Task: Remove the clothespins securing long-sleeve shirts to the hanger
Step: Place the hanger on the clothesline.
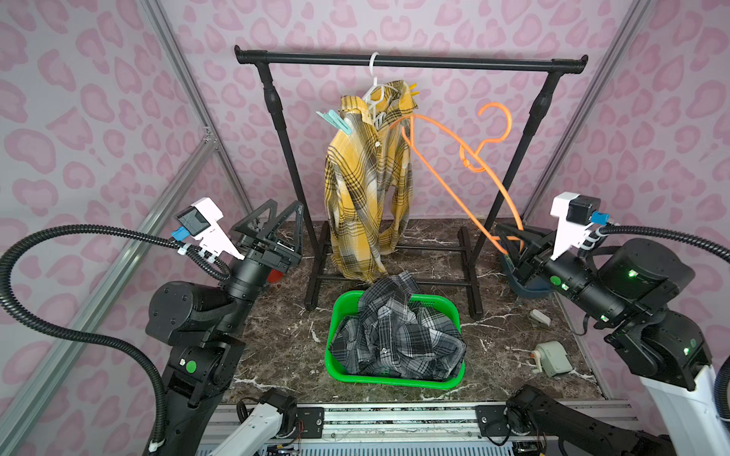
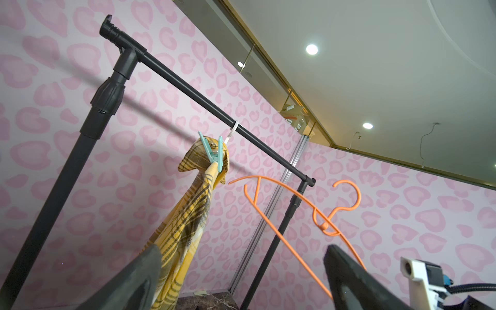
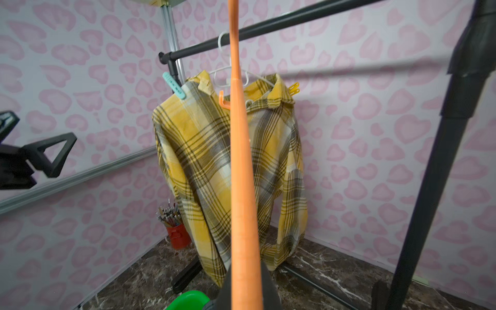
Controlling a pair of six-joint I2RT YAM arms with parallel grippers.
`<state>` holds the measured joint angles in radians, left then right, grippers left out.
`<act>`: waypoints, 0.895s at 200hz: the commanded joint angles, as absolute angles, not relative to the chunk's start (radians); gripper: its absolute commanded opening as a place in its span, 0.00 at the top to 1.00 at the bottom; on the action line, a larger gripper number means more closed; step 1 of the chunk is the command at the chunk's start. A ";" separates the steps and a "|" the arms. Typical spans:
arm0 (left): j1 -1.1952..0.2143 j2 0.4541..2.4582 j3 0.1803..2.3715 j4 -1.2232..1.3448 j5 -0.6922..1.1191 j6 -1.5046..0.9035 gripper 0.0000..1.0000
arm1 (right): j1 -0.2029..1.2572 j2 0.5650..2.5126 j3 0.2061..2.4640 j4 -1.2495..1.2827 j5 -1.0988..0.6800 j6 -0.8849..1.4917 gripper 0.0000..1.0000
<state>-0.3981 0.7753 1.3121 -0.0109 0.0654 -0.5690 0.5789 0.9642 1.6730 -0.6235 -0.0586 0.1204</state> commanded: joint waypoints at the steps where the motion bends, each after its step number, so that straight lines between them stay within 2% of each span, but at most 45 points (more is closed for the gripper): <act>1: -0.396 0.776 1.319 -0.053 0.004 -0.491 0.03 | 0.578 1.042 1.784 -0.657 0.101 0.114 1.00; 29: -0.396 0.786 1.335 -0.130 -0.064 -0.443 0.03 | 0.578 1.207 2.006 -0.765 0.181 0.086 1.00; 71: -0.397 0.798 1.322 -0.164 -0.117 -0.409 0.03 | 0.568 1.366 2.211 -0.877 0.184 0.072 1.00; 179: -0.396 0.794 1.290 -0.173 -0.127 -0.392 0.03 | 0.443 1.435 2.221 -0.781 0.180 0.068 1.00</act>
